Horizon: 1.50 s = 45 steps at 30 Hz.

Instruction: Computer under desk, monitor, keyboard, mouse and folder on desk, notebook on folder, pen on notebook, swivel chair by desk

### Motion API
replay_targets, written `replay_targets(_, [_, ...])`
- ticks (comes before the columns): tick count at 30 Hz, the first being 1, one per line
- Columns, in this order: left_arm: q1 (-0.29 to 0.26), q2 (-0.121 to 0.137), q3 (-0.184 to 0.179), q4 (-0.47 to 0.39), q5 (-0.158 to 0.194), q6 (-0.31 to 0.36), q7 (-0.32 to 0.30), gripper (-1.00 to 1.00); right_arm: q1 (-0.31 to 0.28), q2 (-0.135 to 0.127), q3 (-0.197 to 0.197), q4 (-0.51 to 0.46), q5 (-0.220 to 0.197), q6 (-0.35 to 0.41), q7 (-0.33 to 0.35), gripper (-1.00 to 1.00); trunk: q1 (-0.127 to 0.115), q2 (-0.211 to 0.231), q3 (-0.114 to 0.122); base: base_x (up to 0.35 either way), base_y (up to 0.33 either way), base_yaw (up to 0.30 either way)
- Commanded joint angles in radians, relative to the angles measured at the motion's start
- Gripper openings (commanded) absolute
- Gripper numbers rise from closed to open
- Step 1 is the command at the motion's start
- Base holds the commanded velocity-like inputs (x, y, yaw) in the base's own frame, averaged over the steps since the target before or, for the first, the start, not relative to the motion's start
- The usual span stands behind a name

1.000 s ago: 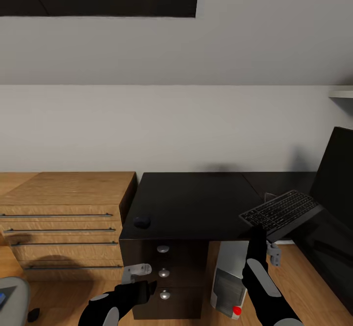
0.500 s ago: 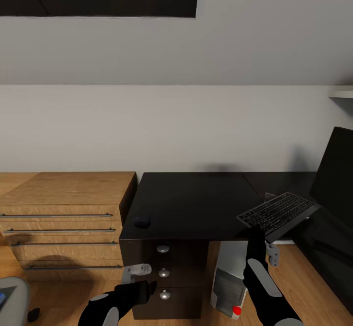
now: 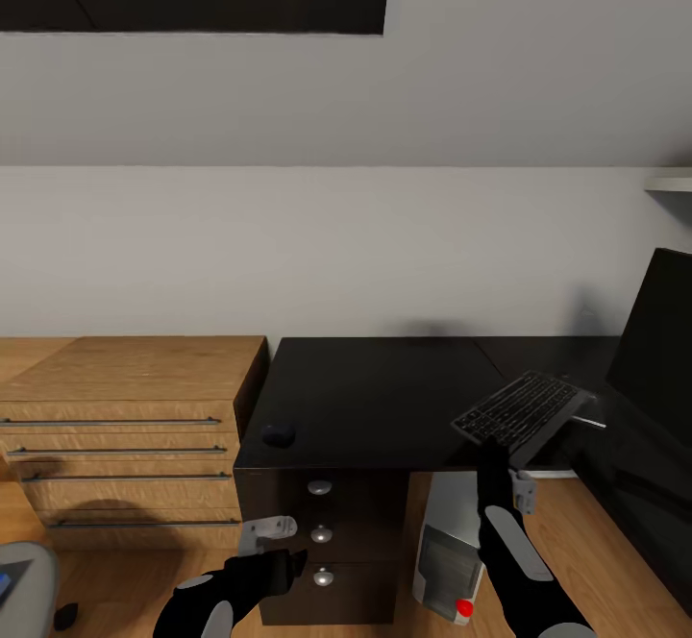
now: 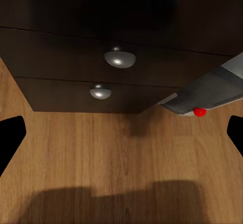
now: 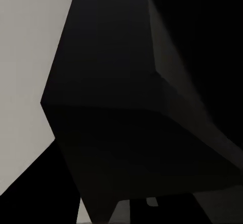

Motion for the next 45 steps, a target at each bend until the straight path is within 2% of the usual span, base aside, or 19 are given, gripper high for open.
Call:
replay_targets(1, [0.0,0.0,-0.001,-0.001,0.01,0.003,0.009,1.0,-0.001,0.0,-0.001,0.0,-0.01,0.01,0.007,-1.0,0.0,-0.001,-0.001,0.0,0.0,0.0])
replay_targets(12, [0.0,0.001,0.001,-0.001,0.009,0.003,0.009,1.0,-0.001,-0.001,0.01,-0.002,0.0,0.032,0.007,-1.0,0.0,-0.001,-0.001,0.0,0.0,0.0])
replay_targets(16, [0.0,0.001,0.002,0.0,0.009,0.003,0.009,1.0,-0.001,-0.001,0.072,-0.003,0.039,0.031,0.007,-1.0,0.0,-0.001,-0.001,0.0,0.0,0.0])
replay_targets(19, [0.0,0.001,0.001,0.0,0.009,0.003,0.009,1.0,-0.001,-0.001,0.094,-0.003,0.061,0.032,0.007,-1.0,0.0,-0.001,-0.001,0.0,0.0,0.0])
replay_targets(23, [0.0,0.001,0.001,0.0,0.009,0.003,0.009,1.0,0.0,-0.002,0.148,-0.004,0.08,0.034,0.007,-1.0,0.0,-0.001,-0.001,0.0,0.0,0.0])
replay_targets(26, [0.0,0.001,0.001,0.0,0.009,0.003,0.009,1.0,0.0,-0.007,0.17,-0.013,0.083,0.083,0.008,-1.0,0.0,-0.001,-0.001,0.0,0.0,0.0])
replay_targets(28, [0.0,0.001,0.002,0.0,0.009,0.003,0.009,1.0,0.002,-0.01,0.175,-0.059,0.084,0.161,0.007,-1.0,0.0,-0.001,-0.001,0.0,0.0,0.0])
replay_targets(32, [-0.001,0.002,0.004,0.0,0.009,0.003,0.009,1.0,0.007,-0.015,0.178,-0.149,0.082,0.223,0.005,-1.0,0.0,-0.001,-0.001,0.0,0.0,0.0])
replay_targets(39, [-0.001,0.004,0.019,0.0,0.009,0.001,0.01,1.0,0.015,-0.011,0.184,-0.201,0.078,0.373,-0.005,-1.0,0.0,-0.001,-0.001,0.0,0.0,0.0])
replay_targets(42, [-0.001,0.004,0.068,0.0,0.007,0.0,0.01,1.0,0.036,-0.01,0.21,-0.251,0.078,0.399,-0.056,-1.0,0.0,-0.001,-0.001,0.0,0.0,0.0])
replay_targets(45, [-0.001,0.006,0.11,0.0,0.007,-0.001,0.009,1.0,0.046,-0.014,0.28,-0.299,0.085,0.403,-0.086,-1.0,0.0,-0.001,-0.001,0.0,0.0,0.0])
